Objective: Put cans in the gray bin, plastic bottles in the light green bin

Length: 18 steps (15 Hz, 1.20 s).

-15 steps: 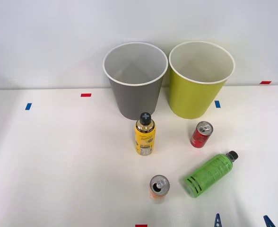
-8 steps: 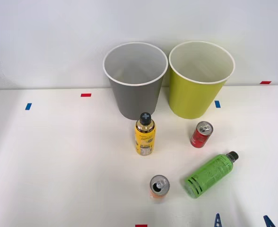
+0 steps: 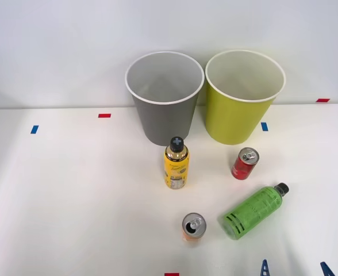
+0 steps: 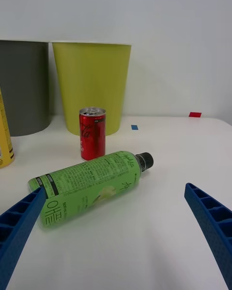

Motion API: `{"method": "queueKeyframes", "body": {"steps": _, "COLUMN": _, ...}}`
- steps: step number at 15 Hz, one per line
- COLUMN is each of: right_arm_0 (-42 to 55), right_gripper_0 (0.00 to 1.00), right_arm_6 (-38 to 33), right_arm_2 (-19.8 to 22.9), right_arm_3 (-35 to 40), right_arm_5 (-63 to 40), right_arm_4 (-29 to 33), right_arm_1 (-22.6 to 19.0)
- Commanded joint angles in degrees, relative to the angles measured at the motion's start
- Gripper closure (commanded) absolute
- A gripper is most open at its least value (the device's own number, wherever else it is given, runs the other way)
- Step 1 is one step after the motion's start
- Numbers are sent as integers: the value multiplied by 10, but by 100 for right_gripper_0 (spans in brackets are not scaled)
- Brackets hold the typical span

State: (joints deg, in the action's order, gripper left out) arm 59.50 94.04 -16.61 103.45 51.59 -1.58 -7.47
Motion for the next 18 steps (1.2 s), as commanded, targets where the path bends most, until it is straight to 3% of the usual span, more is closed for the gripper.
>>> {"method": "queueKeyframes", "body": {"steps": 1, "right_arm_0": 0, "right_gripper_0": 0, "right_arm_6": 0, "right_arm_2": 0, "right_arm_3": 0, "right_arm_5": 0, "right_arm_4": 0, "right_arm_1": 0}}
{"method": "queueKeyframes", "body": {"steps": 18, "right_arm_0": 0, "right_gripper_0": 0, "right_arm_6": 0, "right_arm_2": 0, "right_arm_3": 0, "right_arm_5": 0, "right_arm_4": 0, "right_arm_1": 0}}
